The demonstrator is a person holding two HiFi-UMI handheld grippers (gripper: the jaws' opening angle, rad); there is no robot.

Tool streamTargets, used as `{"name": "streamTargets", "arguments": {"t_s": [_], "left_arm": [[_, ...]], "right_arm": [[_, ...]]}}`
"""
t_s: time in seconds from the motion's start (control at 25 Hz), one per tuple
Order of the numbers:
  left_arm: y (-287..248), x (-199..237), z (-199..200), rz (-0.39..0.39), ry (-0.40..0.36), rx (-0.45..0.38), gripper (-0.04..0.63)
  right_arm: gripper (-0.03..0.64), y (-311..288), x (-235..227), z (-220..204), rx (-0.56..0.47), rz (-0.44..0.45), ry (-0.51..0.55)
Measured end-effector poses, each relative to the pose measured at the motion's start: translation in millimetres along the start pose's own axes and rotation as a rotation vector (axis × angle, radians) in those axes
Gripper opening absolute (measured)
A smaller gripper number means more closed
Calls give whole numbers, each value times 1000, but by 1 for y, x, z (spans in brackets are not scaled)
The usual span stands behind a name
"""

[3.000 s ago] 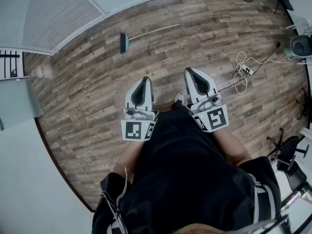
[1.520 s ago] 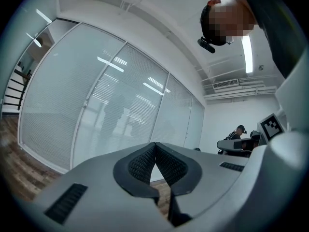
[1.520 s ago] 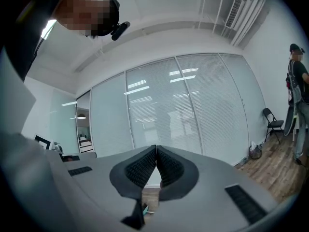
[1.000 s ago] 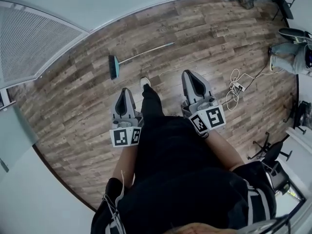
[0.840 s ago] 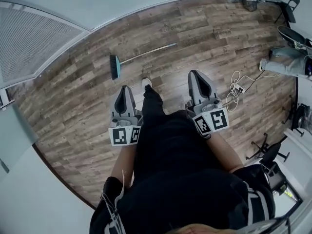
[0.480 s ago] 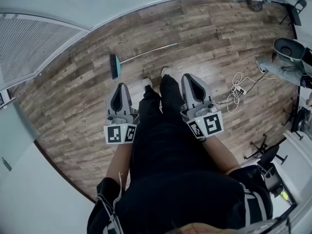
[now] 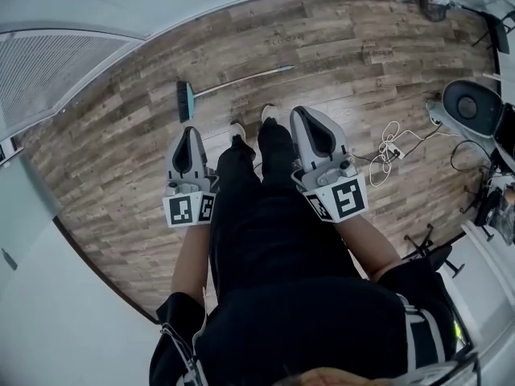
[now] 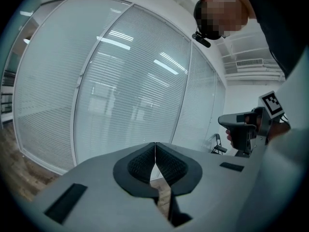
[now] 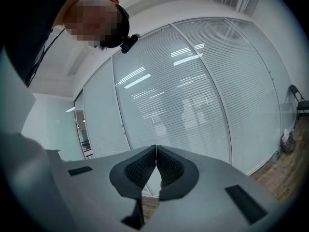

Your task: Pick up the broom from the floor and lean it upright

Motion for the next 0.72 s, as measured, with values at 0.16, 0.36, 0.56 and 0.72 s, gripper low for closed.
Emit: {"name": "streamTargets", "arguments": {"t_s": [0.16,0.36,0.56,0.72], "left_arm": [[-9,12,-29,26,35,63,18],[-24,33,-96,-34,-50,165,19],[-50,49,-164,-81,-73,247,20],[-69,66,-243,-191,-132,368,20]], "right_arm": [[18,-1,-12,-14,35,-2,-59],[18,-19,-23,-40,46,-15,-1],[18,-52,-36,-51,-71,-17,149],[18,-64,-45,-90,-79,-32,107]]}}
Point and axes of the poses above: the fingertips, and each gripper's own axes: y backward along the fingers, x to its left, z out of its top, the point moved 6 cm from there along y, backward along the fingers, and after that the axes turned 15 degrees about -x, right-handed, at the moved point
